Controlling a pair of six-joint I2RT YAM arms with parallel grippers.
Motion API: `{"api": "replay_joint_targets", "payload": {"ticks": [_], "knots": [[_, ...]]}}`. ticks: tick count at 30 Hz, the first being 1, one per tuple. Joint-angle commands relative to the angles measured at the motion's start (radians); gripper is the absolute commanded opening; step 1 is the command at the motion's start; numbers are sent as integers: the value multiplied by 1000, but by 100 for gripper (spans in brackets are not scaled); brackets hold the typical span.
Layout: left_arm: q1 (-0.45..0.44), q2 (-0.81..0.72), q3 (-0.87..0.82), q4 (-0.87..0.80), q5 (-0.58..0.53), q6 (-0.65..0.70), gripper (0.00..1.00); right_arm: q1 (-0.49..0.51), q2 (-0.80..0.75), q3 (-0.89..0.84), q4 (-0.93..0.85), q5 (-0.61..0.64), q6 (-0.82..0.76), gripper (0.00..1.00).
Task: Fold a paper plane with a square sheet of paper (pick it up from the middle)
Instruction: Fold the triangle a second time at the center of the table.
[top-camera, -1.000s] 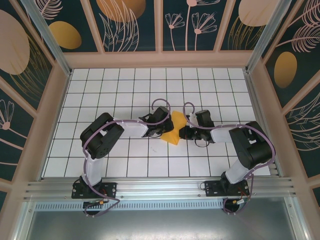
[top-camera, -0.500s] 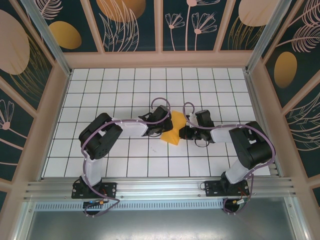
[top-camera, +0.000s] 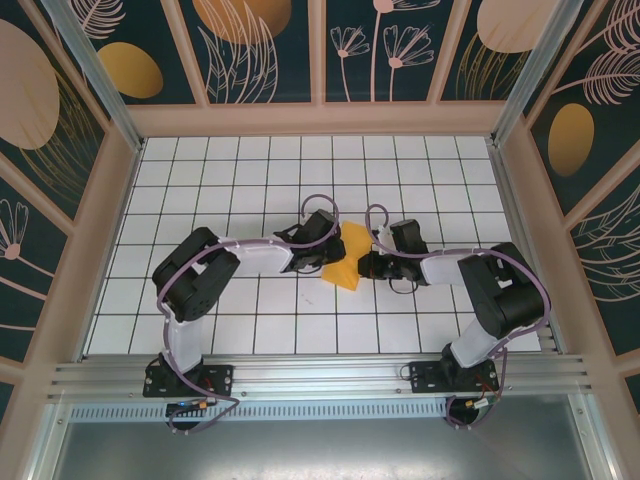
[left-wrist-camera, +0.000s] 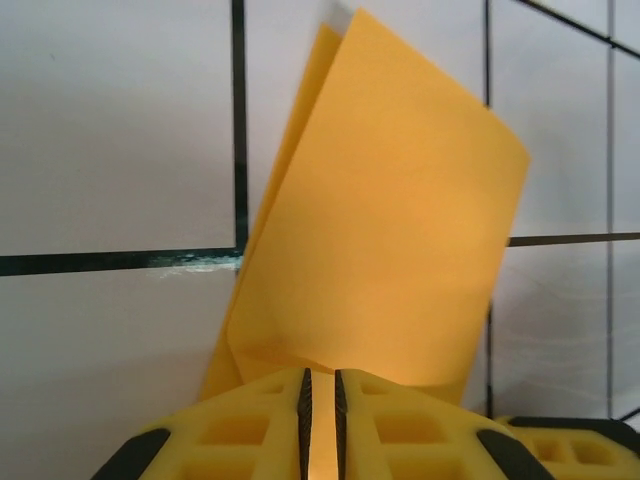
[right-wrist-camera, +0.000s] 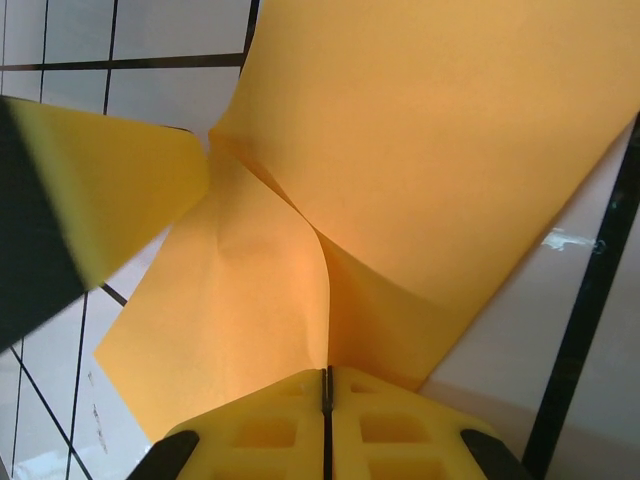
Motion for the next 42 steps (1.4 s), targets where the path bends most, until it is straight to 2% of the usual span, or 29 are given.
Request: {"api": "replay_joint_targets", "payload": {"ticks": [1, 5, 12, 20, 30, 34, 42], "knots": [[-2, -75, 20, -21, 34, 15, 17, 19, 17, 19, -12, 40, -15, 10], [-16, -81, -4, -3, 67, -14, 9, 20, 20, 22, -11, 42, -13, 10], [-27, -23, -49, 72, 112, -59, 7, 23, 24, 24, -8, 41, -12, 10], [-34, 64, -90, 104, 128, -75, 6, 25, 27, 25, -9, 42, -10, 10], [-34, -43, -91, 97, 119, -61, 9, 26, 23, 27, -14, 44, -10, 10], [-39, -76, -111, 107, 150, -73, 9, 28, 23, 30, -12, 42, -7, 10], [-60, -38, -129, 136, 180, -106, 9, 29, 29, 31, -9, 41, -6, 10]]}}
